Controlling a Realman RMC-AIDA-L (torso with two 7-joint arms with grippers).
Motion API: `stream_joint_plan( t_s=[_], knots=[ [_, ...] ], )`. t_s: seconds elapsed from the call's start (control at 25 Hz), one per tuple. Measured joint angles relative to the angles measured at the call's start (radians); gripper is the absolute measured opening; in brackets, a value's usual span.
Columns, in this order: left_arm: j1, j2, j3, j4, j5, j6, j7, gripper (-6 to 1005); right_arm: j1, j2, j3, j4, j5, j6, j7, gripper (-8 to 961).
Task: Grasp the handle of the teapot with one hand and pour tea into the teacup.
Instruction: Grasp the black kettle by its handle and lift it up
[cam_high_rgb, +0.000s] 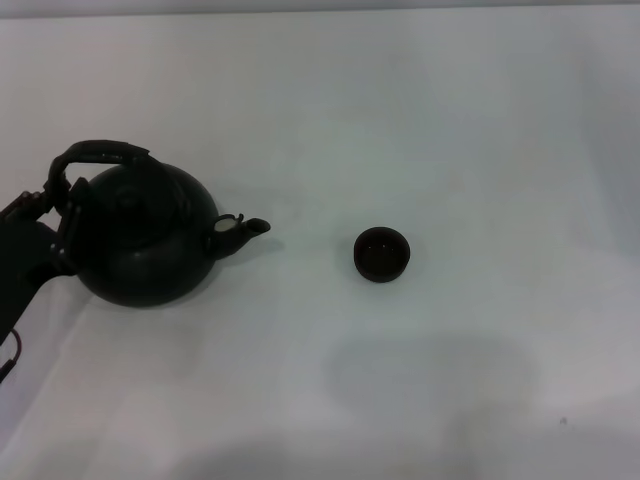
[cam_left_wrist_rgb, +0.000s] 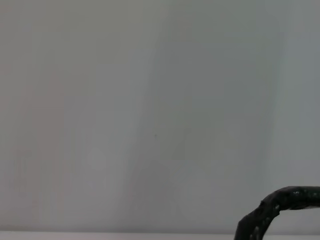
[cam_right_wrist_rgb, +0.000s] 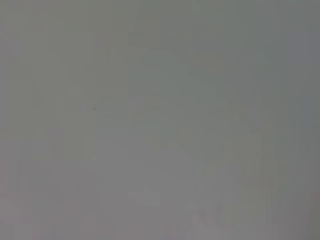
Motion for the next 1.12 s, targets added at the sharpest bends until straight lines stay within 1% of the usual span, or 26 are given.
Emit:
stream_joint_plan(
  t_s=[0.2,0.32,0.76,0.88,1.12],
  knots=[
    [-0.007,0.000,0.000,-0.003,0.003,-0.001,0.000,257,0.000,0.000,0.000,0.000,0.000,-0.001,0.000,839],
    [-0.008,0.000,0.000,-0.002,0.004,-0.001,0.000,165,0.000,-0.001,0.000,0.000,0.000,-0.001,0.000,839],
    [-0.004,-0.001,-0.002,0.003,0.003,0.004,0.000,147,-0.002,-0.002,0.000,0.000,0.000,-0.003,0.000,839],
    [0.000,0.001,-0.004,0.034,-0.001,0.007,0.000,147,-0.005,-0.002,0.000,0.000,-0.001,-0.004,0.000,839],
    [-0.029,0.007,-0.007,0.064,0.002,0.008,0.000,147,-0.006,-0.002,0.000,0.000,-0.002,-0.004,0.000,839]
  ],
)
